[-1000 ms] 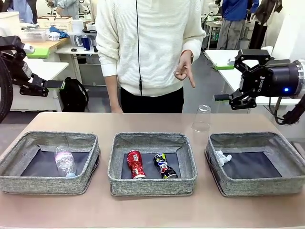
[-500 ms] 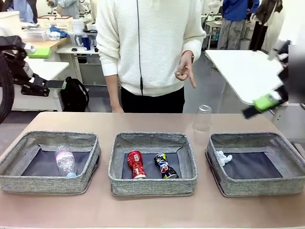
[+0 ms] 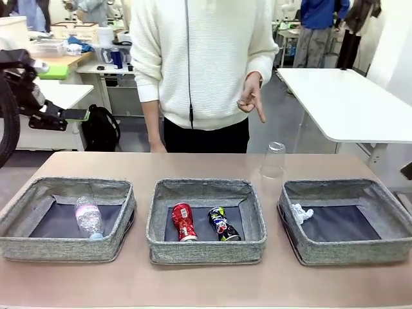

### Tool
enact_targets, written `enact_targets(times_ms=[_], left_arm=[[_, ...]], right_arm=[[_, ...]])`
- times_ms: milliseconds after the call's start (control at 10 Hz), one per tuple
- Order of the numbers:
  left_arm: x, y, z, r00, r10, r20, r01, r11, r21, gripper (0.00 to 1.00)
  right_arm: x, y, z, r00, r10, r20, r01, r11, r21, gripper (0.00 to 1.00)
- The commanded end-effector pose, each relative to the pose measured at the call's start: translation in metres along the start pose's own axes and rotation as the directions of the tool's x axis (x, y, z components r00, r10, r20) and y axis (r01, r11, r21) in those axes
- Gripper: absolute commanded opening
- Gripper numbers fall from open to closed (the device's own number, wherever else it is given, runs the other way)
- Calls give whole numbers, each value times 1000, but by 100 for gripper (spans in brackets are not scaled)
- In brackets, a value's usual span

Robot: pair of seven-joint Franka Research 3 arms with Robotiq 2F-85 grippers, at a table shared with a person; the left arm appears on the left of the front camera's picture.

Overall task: Sort the waste into the appropriate baskets.
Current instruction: Pick up the waste item pointed out by the person.

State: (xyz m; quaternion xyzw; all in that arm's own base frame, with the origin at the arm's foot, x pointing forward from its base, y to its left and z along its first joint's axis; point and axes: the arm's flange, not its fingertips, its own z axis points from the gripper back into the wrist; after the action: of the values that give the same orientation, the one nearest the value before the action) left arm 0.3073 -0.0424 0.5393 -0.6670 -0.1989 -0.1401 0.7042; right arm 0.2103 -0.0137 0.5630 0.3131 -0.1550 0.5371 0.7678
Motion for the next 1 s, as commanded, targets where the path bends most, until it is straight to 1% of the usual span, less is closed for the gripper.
enact_targets(times_ms=[0,100,200,300,400,500,600,700,800,900], left_arm=[[-1,1,-2,1000,-21,8,21,1000,-19,100],[-1,1,-2,1000,-21,8,21,1000,-19,100],[-1,1,-2,1000,-21,8,21,1000,-19,100],[-1,1,-2,1000,-21,8,21,1000,-19,100],[-1,1,-2,1000,-21,8,21,1000,-19,100],[-1,1,-2,1000,-21,8,21,1000,-19,100],[-1,1,-2,1000,-21,8,21,1000,-19,100],[-1,1,-2,1000,-21,8,21,1000,-19,100],[-1,1,-2,1000,-21,8,21,1000,-19,100],[-1,1,-2,1000,-21,8,21,1000,-19,100]], right_arm=[[-9,-14,-10,997,37,-68,-26,987,161,100],[0,0,0,1000,0,0,0,1000,0,100],[7,-35,5,985,161,-66,-162,987,-12,100],[-4,-90,8,970,244,14,-243,967,-75,100],[-22,-141,1,925,361,122,-328,917,-228,100],[-44,-189,-11,926,351,136,-279,883,-378,100],[-55,-217,-19,902,383,199,-281,871,-402,100],[-64,-237,-22,916,293,275,-179,910,-373,100],[-59,-171,0,959,266,101,-214,909,-357,100],[-80,-207,-14,955,247,164,-164,901,-401,100]])
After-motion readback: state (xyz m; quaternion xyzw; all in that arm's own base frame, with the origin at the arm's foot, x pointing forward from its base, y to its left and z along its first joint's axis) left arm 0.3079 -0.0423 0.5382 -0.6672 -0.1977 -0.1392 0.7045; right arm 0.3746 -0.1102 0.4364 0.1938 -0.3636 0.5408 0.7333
